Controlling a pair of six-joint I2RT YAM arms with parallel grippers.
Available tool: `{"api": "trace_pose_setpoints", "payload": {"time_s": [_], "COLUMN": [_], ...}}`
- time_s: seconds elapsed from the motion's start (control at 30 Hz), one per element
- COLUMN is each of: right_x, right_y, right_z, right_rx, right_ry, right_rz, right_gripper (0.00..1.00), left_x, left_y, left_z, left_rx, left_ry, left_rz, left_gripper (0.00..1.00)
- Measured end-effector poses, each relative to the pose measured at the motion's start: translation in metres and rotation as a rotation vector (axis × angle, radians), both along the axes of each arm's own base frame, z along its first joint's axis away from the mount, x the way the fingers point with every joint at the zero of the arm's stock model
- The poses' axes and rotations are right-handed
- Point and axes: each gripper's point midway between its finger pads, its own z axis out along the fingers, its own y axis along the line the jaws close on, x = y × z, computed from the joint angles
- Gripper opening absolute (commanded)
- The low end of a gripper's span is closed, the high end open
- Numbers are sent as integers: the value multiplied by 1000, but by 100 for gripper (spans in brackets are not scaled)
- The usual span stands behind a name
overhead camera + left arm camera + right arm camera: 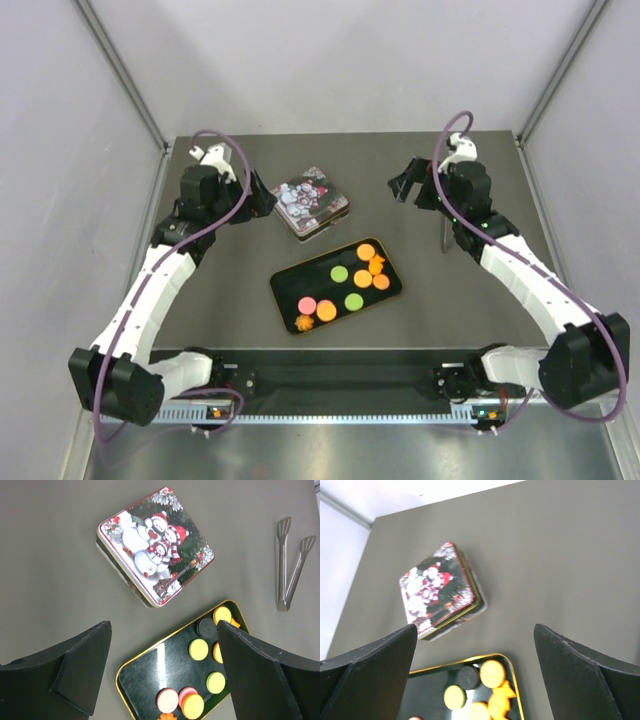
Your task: Pack the cookies
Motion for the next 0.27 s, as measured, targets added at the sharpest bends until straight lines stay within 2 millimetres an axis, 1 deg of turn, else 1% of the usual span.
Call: {"api": "trace_pose_setpoints", "payload": {"time_s": [0.1,0.27], "right_x": [-11,-17], "right_y": [-13,-23], "right_z": [-4,-15], "right_rx": [-22,-53], "right_ry": [-1,12], "right_rz": [-43,-75], "right_gripper": [100,100], "left_x": [-7,-11], "left_y": [1,2], "left_z": [-2,-8], "left_rx": [2,15], "left_ry": [-6,-1], "left_rz": [-9,-18], "left_gripper": [91,91]}}
